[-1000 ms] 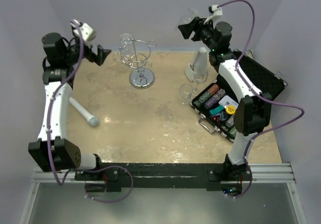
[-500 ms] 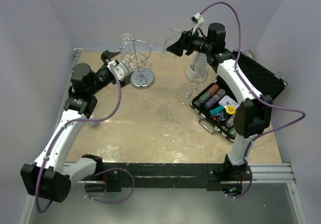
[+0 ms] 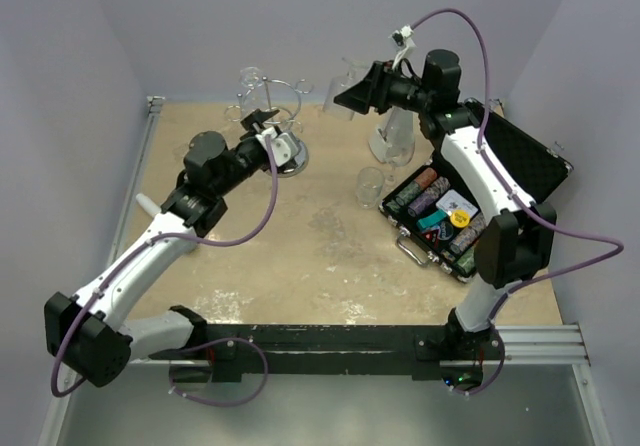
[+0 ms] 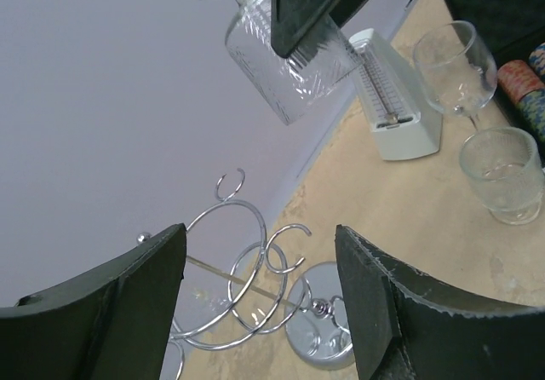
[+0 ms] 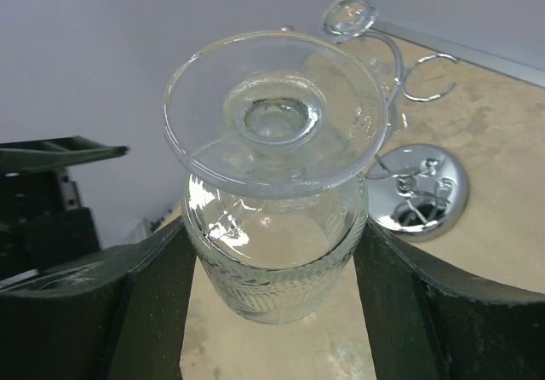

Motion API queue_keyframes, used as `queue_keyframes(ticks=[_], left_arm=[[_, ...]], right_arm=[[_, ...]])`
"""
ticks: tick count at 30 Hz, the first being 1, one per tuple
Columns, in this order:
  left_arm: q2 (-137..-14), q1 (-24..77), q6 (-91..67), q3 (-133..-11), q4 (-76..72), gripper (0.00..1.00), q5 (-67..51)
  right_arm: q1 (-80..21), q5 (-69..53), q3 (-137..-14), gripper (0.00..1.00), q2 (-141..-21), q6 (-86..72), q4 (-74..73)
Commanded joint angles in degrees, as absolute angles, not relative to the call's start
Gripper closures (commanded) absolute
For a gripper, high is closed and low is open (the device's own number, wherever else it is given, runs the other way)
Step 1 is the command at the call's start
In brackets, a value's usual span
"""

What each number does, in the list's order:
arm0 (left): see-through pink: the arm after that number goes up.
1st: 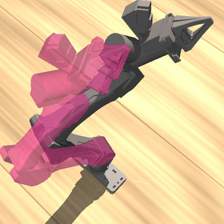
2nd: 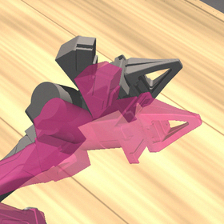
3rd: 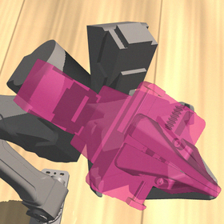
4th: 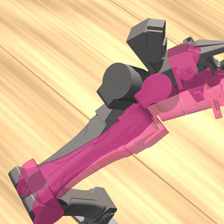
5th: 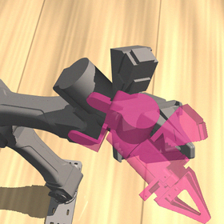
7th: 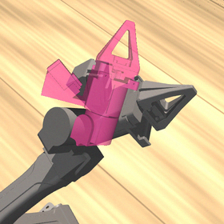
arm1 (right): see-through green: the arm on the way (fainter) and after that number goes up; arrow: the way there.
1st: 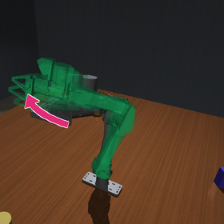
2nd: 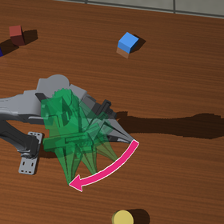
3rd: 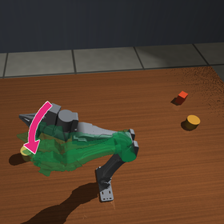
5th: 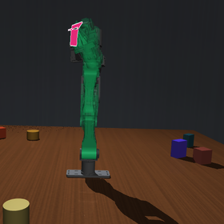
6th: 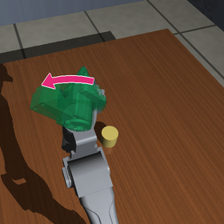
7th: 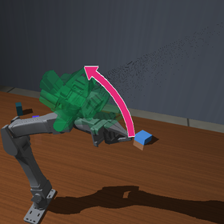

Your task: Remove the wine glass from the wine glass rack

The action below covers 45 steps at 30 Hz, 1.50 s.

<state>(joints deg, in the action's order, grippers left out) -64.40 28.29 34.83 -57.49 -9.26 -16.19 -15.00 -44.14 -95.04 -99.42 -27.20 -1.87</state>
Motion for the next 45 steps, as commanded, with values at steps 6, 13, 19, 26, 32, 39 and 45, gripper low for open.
queue_keyframes(ticks=[6,13,19,26,32,39,45], left_arm=[[-70.48,29.79,39.46,-60.2,-23.1,0.23,-13.89],[-76.02,30.32,45.68,-60.21,-34.16,0.21,-13.44],[-81.38,30.23,49.92,-60.64,-44.03,0.18,-13.62],[-85.16,30.24,51.33,-62.84,-44.21,0.19,-16.26],[-85.34,30.41,52.2,-63.46,-44.38,0.19,-16.96],[-78.5,30.5,55.63,-58.9,-41.49,0.2,-16.43],[-75.32,30.5,59.33,-54.58,-39.73,0.19,-18.28]], right_arm=[[-15.03,-50.01,-95.27,1.0,-99.58,-46.49,17.84],[-15.03,-52.73,-95.8,1.0,-102.3,-47.64,18.28],[-15.03,-53.52,-96.94,1.0,-103.53,-48.08,18.81],[-15.29,-54.67,-96.59,1.0,-103.8,-49.13,21.27],[-15.29,-54.67,-96.94,1.0,-103.8,-48.78,21.01],[-14.85,-53.7,-97.56,1.0,-103.8,-48.43,20.74],[-14.85,-53.17,-98.0,1.0,-103.8,-47.99,20.22]])
